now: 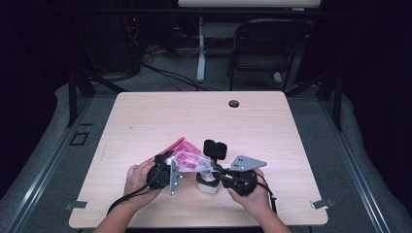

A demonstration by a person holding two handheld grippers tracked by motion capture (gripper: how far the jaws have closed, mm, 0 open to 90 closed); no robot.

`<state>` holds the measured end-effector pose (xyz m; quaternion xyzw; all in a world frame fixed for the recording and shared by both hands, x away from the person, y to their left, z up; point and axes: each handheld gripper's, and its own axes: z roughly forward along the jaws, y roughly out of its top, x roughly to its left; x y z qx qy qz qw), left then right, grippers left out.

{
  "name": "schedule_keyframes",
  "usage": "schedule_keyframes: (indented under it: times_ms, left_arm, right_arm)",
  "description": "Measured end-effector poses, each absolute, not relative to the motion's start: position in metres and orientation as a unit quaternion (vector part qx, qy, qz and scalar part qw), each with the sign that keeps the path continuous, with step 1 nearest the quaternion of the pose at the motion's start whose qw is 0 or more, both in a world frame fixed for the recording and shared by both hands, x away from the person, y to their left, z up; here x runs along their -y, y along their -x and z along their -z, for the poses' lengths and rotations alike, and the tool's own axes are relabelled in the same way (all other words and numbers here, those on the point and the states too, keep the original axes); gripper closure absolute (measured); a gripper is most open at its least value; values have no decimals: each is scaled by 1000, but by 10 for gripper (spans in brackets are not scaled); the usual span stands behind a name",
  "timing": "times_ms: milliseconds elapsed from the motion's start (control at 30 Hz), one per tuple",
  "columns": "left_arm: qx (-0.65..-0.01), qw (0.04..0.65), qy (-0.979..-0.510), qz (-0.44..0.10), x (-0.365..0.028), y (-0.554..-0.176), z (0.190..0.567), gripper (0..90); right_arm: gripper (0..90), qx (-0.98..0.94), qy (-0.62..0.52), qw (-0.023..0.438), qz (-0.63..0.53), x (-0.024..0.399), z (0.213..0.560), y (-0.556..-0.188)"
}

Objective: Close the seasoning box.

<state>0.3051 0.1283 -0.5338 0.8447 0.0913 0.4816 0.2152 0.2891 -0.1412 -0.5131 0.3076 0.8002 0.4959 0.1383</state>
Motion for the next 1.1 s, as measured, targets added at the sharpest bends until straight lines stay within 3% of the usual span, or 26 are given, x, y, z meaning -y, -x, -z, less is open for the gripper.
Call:
schedule_keyframes:
  times_ms: [233,433,1100]
  left_arm:
    - [-104,228,-851,-462,-130,-307,535,667]
    - [-119,241,-854,-445,-132,-310,536,668]
    - [-143,265,-864,-404,-138,-316,540,677]
  right_arm:
    - [647,-794,-305,139,-507,140,514,-290]
    - [578,-791,-304,144,-512,139,514,-290]
    - [520,-791,-302,152,-511,139,515,-291]
